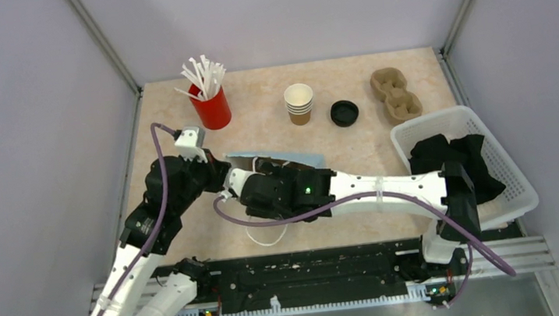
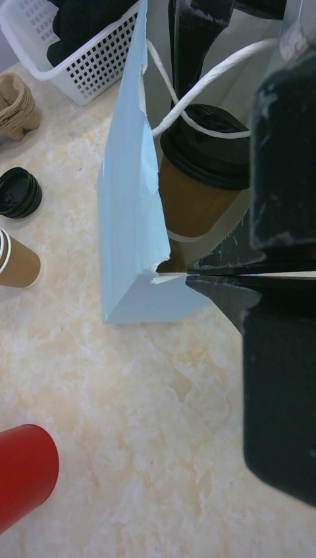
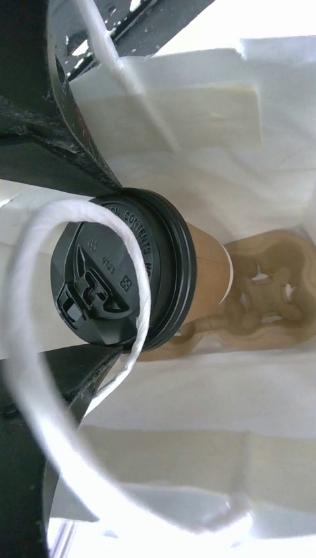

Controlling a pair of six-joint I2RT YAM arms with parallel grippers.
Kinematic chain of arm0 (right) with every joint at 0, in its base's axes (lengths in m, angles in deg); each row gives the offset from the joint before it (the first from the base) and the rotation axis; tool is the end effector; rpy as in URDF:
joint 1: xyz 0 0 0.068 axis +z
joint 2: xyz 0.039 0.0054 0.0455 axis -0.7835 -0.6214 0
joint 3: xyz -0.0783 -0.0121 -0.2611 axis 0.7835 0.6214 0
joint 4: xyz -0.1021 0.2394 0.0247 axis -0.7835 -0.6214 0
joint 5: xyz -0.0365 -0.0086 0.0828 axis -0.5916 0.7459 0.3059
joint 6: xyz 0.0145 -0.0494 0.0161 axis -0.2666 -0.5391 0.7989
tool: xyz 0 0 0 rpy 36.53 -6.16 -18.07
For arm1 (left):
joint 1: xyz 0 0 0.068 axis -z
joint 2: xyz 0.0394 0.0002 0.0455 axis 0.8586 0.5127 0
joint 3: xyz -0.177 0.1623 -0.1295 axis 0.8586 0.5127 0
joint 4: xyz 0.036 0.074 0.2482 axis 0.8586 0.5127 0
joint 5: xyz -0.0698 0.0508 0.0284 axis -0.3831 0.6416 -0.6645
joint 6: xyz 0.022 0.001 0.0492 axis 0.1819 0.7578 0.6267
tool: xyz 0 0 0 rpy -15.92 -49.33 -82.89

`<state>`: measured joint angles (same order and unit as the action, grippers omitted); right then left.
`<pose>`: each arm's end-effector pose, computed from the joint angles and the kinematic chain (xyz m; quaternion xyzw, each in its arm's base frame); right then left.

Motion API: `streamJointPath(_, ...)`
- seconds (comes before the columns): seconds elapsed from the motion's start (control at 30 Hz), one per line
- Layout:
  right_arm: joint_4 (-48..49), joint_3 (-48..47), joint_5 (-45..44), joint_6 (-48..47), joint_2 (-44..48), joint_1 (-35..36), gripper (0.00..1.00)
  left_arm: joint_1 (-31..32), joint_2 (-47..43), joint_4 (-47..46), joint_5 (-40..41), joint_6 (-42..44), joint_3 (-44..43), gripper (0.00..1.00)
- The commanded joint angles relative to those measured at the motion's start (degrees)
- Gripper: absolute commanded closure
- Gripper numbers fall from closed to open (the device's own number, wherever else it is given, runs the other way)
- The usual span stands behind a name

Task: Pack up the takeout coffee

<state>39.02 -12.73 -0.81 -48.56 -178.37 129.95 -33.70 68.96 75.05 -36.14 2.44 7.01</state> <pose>0.0923 0.3499 0.3297 -0.5570 0.7265 -0.0566 0.3983 0.1344 -0.0660 0.3493 0.0845 0.8115 -0.2244 0.5329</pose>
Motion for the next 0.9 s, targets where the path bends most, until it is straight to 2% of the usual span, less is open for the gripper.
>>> streamJointPath(0.0, 3.93, 3.65, -1.35, 2.58, 4.2, 0.0, 0.48, 0.17, -0.04, -1.59, 0.91, -0.22, 0.18, 1.0)
streamJointPath(0.2, 7.76, 5.96, 1.38, 4.45, 5.52, -2.92, 0.48, 0.19, 0.33, -0.52, -1.78, 0.66, -1.05, 1.0)
streamJointPath(0.33, 6.25, 3.29, 2.22, 3.35, 4.81, -3.75, 0.48, 0.17, 0.22, 0.33, -2.53, 1.05, -0.91, 1.0)
streamJointPath(0.63, 1.43, -3.37, 6.78, -6.97, 1.44, -4.24, 0.48, 0.21, 0.04, 0.39, -4.99, 1.83, 0.14, 1.0)
streamJointPath(0.87, 8.55, 3.82, 12.08, -14.62, 4.08, -4.48, 0.49, 0.19, 0.34, 0.33, -4.5, 2.32, -0.77, 1.0)
